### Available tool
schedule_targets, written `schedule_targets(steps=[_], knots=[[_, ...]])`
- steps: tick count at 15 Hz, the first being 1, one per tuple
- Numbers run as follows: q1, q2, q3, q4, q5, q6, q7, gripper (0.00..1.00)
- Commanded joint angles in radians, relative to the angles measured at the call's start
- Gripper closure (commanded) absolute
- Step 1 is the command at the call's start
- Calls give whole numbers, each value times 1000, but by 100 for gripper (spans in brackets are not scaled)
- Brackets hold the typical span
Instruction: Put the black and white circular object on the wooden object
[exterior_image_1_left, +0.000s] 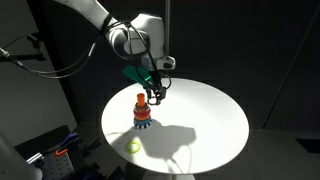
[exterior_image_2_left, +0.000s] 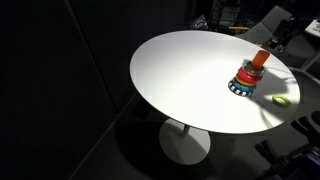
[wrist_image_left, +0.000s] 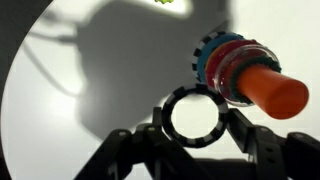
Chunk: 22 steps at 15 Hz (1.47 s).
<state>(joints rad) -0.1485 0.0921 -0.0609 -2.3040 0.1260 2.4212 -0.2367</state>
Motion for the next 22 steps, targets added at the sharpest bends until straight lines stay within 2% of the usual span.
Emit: schedule_targets(steps=[1,10,22], knots=[[18,-43,2,30,57,-80,-15,58],[58,-37,7,77,121,-145,-20,58],[64,28,29,108,168,-183,-34,58]])
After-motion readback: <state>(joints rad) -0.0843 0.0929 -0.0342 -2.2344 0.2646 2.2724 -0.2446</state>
